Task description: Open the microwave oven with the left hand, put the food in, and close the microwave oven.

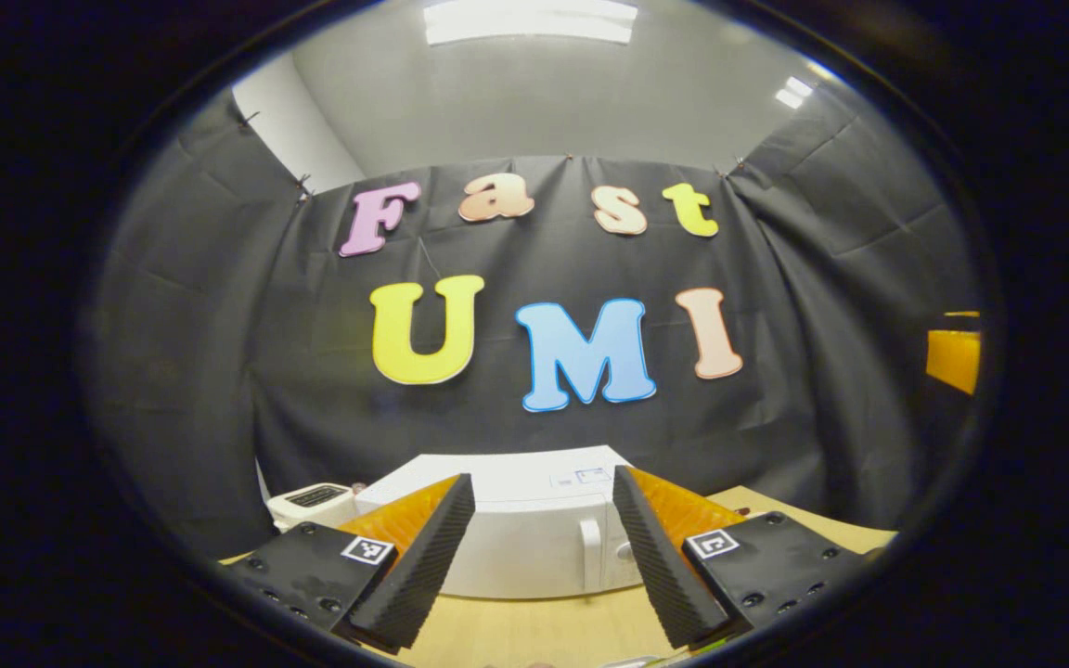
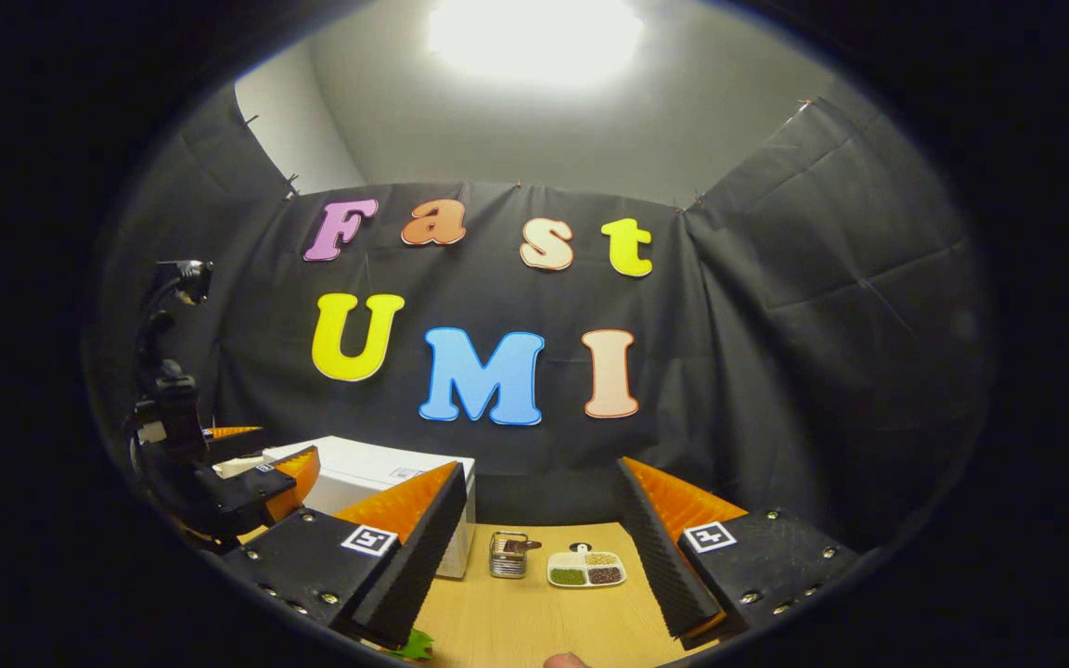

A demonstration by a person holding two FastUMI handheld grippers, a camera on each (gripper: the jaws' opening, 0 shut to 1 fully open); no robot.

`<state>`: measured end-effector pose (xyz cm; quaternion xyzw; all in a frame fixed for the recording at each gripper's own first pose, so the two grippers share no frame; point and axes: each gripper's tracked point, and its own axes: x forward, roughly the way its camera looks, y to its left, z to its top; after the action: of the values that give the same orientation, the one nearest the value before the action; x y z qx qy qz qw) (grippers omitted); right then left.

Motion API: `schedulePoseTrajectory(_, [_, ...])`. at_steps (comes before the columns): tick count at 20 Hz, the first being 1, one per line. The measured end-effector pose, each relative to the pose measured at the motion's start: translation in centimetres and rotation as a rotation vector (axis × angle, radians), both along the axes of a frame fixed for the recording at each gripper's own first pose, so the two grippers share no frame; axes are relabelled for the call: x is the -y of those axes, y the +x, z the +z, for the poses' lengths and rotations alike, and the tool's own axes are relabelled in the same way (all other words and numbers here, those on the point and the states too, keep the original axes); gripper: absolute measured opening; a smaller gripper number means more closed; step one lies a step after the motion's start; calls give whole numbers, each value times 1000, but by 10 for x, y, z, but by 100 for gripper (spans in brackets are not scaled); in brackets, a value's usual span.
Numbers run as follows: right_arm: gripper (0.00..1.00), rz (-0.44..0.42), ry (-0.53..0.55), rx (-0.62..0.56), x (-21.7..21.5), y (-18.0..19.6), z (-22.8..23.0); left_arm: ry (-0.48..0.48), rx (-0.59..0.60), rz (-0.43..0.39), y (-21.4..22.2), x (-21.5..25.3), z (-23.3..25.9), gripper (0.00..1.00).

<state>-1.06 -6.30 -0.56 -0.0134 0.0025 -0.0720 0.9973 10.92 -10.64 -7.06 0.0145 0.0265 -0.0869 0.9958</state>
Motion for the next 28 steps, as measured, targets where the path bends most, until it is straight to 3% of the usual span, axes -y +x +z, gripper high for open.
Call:
schedulePoseTrajectory(1, [96, -21, -2, -6, 3, 1, -1, -4, -15, -16, 9, 5, -10, 94])
schedulePoseTrajectory(5, [96, -101, -25, -28, 13, 2, -6, -5, -50, -66, 43, 25, -44, 100])
schedulePoseTrajectory(7, [96, -132, -33, -46, 16, 3, -10, -1, -84, -94, 61, 37, -63, 94])
schedulePoseTrajectory(8, [96, -150, -40, -54, 19, 3, -10, -1, -96, -105, 69, 43, -73, 100])
schedulePoseTrajectory(10, [96, -183, -52, -61, 23, 5, -10, -9, -122, -125, 85, 52, -91, 100])
schedulePoseTrajectory(16, [96, -243, -88, -79, 28, 11, -8, 21, -248, -137, 121, 65, -160, 98])
schedulePoseTrajectory(21, [96, -270, -99, -95, 30, 15, -12, 51, -341, -149, 129, 72, -204, 86])
schedulePoseTrajectory(24, [96, -274, -104, -111, 30, 15, -16, 76, -388, -174, 130, 79, -223, 74])
schedulePoseTrajectory(26, [96, -278, -113, -115, 30, 13, -16, 82, -392, -175, 133, 81, -225, 65])
schedulePoseTrajectory(27, [96, -281, -115, -116, 31, 11, -16, 83, -391, -182, 133, 84, -224, 44])
schedulePoseTrajectory(28, [96, -285, -118, -115, 33, 10, -15, 94, -390, -180, 132, 83, -224, 41])
